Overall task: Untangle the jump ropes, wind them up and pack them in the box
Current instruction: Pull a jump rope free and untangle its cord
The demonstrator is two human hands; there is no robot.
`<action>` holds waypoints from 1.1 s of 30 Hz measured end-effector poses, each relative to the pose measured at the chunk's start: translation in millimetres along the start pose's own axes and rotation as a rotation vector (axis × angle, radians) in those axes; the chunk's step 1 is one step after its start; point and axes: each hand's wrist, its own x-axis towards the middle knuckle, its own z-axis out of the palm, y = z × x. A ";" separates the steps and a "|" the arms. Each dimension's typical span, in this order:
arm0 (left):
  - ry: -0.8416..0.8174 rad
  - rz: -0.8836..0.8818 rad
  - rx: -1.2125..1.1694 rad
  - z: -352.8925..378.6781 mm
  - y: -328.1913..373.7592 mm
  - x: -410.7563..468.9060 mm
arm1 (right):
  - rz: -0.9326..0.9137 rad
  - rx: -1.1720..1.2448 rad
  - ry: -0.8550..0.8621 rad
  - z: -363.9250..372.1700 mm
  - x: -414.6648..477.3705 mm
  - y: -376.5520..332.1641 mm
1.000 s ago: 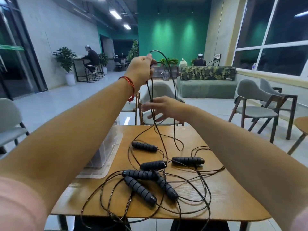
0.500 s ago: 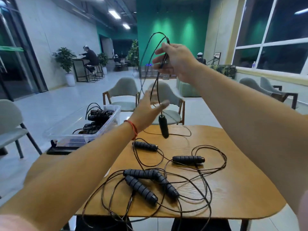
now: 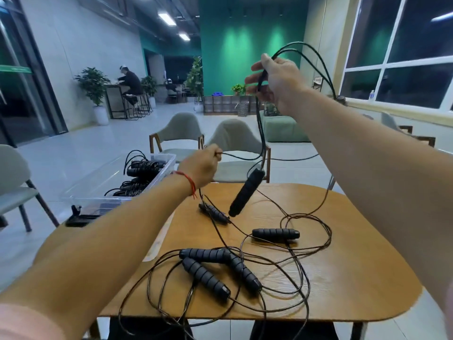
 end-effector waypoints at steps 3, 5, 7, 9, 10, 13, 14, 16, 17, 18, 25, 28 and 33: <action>0.049 -0.012 0.015 -35.2 11.2 21.7 | 0.004 -0.153 -0.017 -6.4 2.7 14.7; 0.085 -0.023 0.056 -54.0 20.0 30.6 | -0.022 -0.260 -0.053 -5.3 0.7 22.8; 0.155 0.007 0.080 -72.0 27.5 38.0 | -0.047 -0.340 -0.102 -1.1 -2.3 29.1; 0.251 0.034 0.036 -89.2 36.2 41.7 | -0.059 -0.401 -0.147 3.7 -3.7 35.0; 0.303 0.044 0.026 -96.6 40.0 42.6 | -0.061 -0.425 -0.161 5.5 -4.3 38.0; 0.373 0.084 -0.001 -112.0 49.8 44.4 | -0.053 -0.447 -0.174 6.1 -0.9 49.5; 0.367 0.091 -0.029 -116.0 52.0 46.2 | -0.040 -0.440 -0.179 5.3 0.5 53.5; 0.346 0.084 -0.087 -123.5 53.9 51.8 | -0.007 -0.416 -0.184 2.3 4.3 60.6; 0.329 0.075 -0.099 -126.1 53.8 55.0 | 0.010 -0.404 -0.184 0.4 6.3 63.3; 0.307 0.070 -0.099 -127.3 52.9 58.0 | 0.024 -0.390 -0.184 -0.9 7.6 65.1; 0.293 0.025 -0.176 -116.8 36.4 74.0 | 0.077 -0.188 -0.187 -5.6 14.3 68.4; 0.267 0.012 -0.224 -107.3 28.1 83.0 | 0.119 -0.136 -0.178 -3.2 17.9 72.6; 0.197 -0.053 -0.260 -66.0 -5.3 94.4 | 0.208 -0.094 -0.158 -0.8 33.0 108.6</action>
